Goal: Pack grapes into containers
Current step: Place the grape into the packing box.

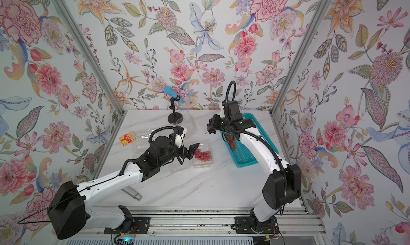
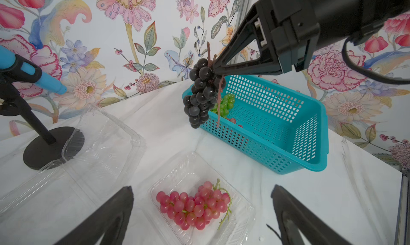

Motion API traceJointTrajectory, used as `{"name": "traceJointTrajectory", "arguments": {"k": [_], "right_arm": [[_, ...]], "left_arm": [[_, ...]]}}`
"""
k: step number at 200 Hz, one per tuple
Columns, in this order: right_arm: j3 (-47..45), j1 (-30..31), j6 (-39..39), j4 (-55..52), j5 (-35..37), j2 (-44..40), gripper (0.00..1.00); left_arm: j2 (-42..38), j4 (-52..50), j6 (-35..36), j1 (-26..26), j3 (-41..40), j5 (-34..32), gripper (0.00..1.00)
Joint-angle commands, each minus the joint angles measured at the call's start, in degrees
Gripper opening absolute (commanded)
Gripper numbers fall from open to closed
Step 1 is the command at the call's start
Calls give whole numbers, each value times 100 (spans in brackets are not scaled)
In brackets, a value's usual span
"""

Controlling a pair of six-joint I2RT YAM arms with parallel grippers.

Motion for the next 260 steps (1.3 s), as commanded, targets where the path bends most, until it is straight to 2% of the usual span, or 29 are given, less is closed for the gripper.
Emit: {"name": "traceJointTrajectory", "arguments": {"k": [1,47,165,260], "right_arm": [[155,314,88,-47,116,194,0],[-168,677,214,118,154,286,0],[-2128,852,656,1149,81,-44,0],[-2443,1462,796,1326,67,250,0]], "left_arm": [[-235,59,-140,53,-213,-164,100],[-435,76,-158,75,-431,-234,100],[-486,194,-224,116,-666,-278,100],[-470,200,-307,173,-782,-339,100]]}}
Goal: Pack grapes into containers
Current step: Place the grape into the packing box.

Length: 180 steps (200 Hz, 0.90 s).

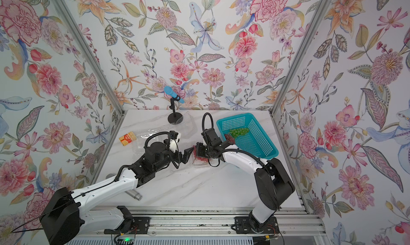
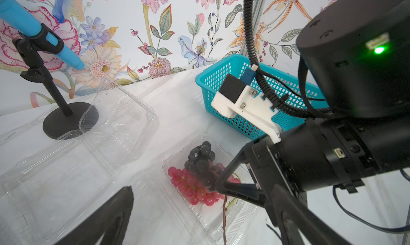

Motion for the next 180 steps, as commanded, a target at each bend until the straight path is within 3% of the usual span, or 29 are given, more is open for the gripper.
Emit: {"name": "traceJointTrajectory", "arguments": {"k": [1,73,180], "right_arm": [[-156,89,101,68,-28,108,0],[-281,63,30,90,-1,472,0],[-215,-42,-72,77,85,864,12]], "left_arm": [[-32,113,-89,67,-101,-160,100],[65,146,-89,91,-62,-152,100],[83,147,-102,104,-23,-130,100]]}}
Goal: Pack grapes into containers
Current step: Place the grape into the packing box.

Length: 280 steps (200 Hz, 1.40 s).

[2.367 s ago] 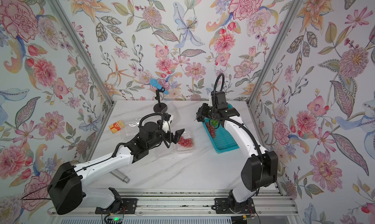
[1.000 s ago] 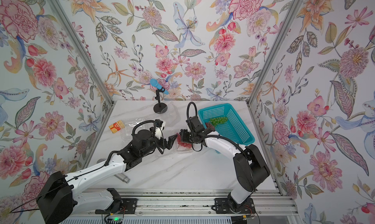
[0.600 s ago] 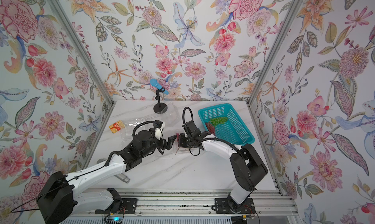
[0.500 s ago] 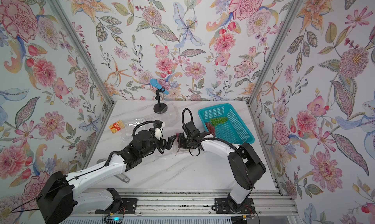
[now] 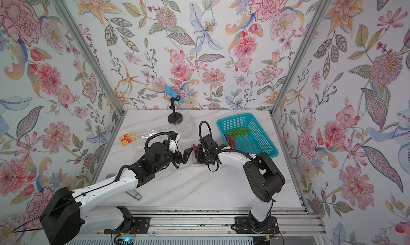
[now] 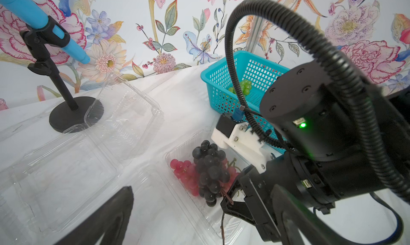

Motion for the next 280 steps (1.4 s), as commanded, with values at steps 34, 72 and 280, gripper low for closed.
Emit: {"name": "traceJointTrajectory", "arguments": {"k": [34,72,280], "right_arm": [[75,-35,-123,-49,275,147,14],[144,-20,-213,-128,414,7,21],[-45,-108,-983,-497,1022,-1355,57]], "left_arm": [[57,129,-90,69,30,-18,100],[70,136,-108,69,33,-3,100],[177,183,-90,69,87,8,100]]}}
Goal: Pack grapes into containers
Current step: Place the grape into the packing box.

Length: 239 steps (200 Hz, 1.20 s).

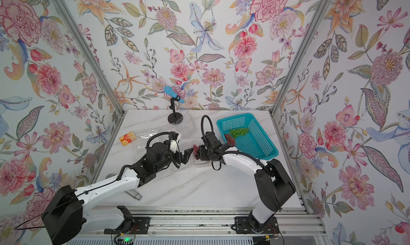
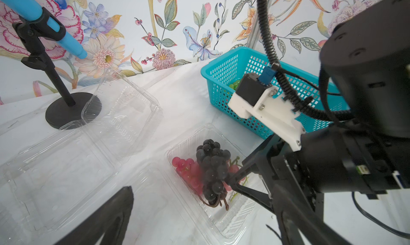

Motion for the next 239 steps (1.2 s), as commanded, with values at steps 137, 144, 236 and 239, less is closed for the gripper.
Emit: {"name": "traceJointTrajectory", "arguments": {"k": [137,144,236,239], "right_arm": [[243,-478,908,985,-1729,329,100],[232,-454,930,1017,-1724,362,100],[163,-358,981,1197,-1805,611,100],[151,-372,979,1196,-1799,574,100]], "left_arm": [[-215,83,-379,343,-230,-93,100],[-239,75,-452,406,-274,-91,100],[-514,-219,-1154,1019,-733,215,100],[-522,-224,-1189,1052,-746,243,100]]}}
